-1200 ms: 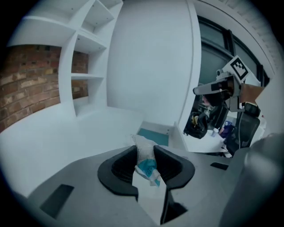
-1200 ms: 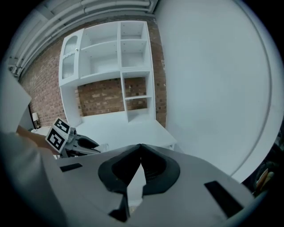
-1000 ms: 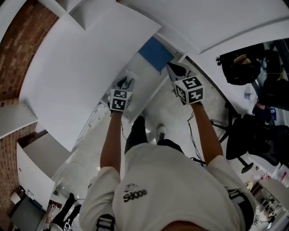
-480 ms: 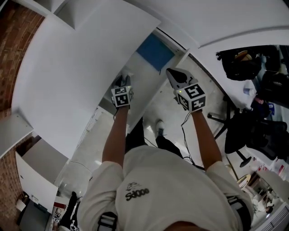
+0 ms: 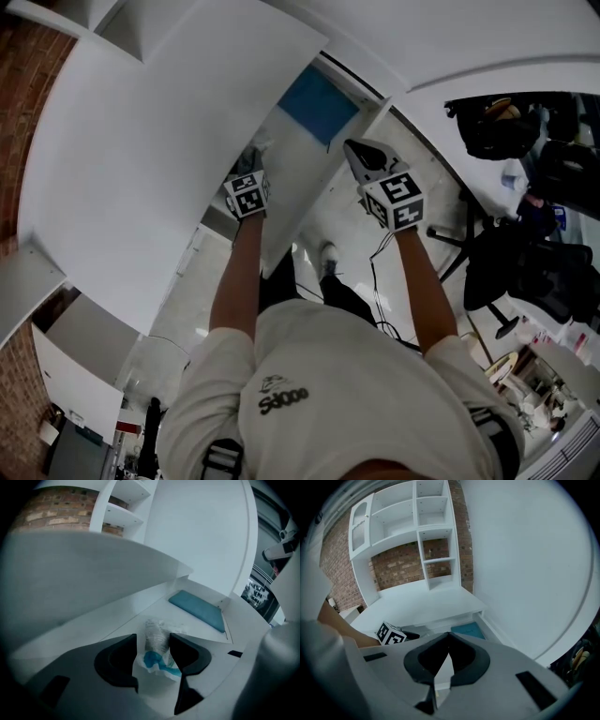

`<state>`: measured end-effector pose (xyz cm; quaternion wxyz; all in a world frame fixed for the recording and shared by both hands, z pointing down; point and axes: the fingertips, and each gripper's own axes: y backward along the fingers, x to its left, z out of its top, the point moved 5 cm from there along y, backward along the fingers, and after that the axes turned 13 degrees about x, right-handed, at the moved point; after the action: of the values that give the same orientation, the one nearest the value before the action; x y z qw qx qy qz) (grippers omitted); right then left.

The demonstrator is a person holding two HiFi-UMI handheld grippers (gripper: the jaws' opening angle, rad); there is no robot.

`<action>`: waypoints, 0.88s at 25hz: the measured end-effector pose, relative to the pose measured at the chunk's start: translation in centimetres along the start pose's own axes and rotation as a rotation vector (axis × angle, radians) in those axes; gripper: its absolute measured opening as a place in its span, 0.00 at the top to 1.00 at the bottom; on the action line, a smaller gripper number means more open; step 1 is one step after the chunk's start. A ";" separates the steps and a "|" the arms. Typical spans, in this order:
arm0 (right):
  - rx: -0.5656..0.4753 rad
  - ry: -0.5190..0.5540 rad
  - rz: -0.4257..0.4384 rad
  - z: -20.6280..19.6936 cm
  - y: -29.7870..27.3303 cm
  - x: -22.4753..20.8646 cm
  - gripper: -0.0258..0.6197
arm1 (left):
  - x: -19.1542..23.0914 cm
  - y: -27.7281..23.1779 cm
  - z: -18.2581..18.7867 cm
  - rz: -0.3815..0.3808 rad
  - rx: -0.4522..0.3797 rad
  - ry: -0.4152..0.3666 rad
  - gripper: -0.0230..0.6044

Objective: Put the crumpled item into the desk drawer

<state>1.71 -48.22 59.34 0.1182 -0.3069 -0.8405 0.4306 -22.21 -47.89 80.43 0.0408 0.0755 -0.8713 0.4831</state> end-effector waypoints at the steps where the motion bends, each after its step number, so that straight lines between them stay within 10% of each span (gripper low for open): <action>1: 0.000 -0.004 -0.005 0.0 0.1 -0.2 0.96 | 0.0 0.1 0.0 0.002 0.002 -0.001 0.59; 14: -0.028 -0.061 -0.081 -0.5 2.6 -0.5 0.96 | 0.0 4.4 -3.1 -0.035 0.052 0.021 0.61; 22: -0.066 0.024 -0.059 -0.9 6.3 1.0 0.96 | -1.3 10.0 -4.2 -0.059 0.019 -0.026 0.89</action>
<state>3.94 -44.26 54.76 0.1308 -0.2907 -0.8615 0.3953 -22.63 -39.01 74.12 0.0429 0.1077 -0.8647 0.4888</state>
